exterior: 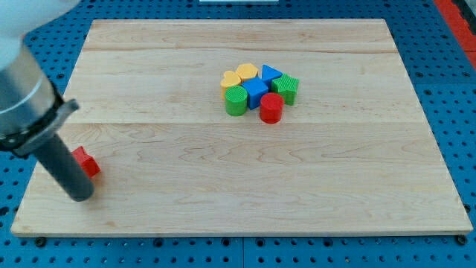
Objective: Move the red star to the center
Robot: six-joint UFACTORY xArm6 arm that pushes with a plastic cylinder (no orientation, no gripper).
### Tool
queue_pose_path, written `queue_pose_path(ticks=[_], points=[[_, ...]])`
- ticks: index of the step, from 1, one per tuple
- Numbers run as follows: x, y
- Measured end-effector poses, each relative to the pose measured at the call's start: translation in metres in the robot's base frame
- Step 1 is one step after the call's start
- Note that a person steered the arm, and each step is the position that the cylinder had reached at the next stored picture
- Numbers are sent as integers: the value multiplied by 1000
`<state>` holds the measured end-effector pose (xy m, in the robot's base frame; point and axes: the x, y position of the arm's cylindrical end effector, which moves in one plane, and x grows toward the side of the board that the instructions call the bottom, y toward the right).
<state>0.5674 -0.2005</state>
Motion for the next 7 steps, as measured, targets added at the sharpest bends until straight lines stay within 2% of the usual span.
queue_pose_path(ticks=[1, 2, 3, 4, 5, 6, 7], points=[[0, 17], [0, 4], [3, -50], [-31, -84], [-27, 24], [-33, 93], [-87, 118]])
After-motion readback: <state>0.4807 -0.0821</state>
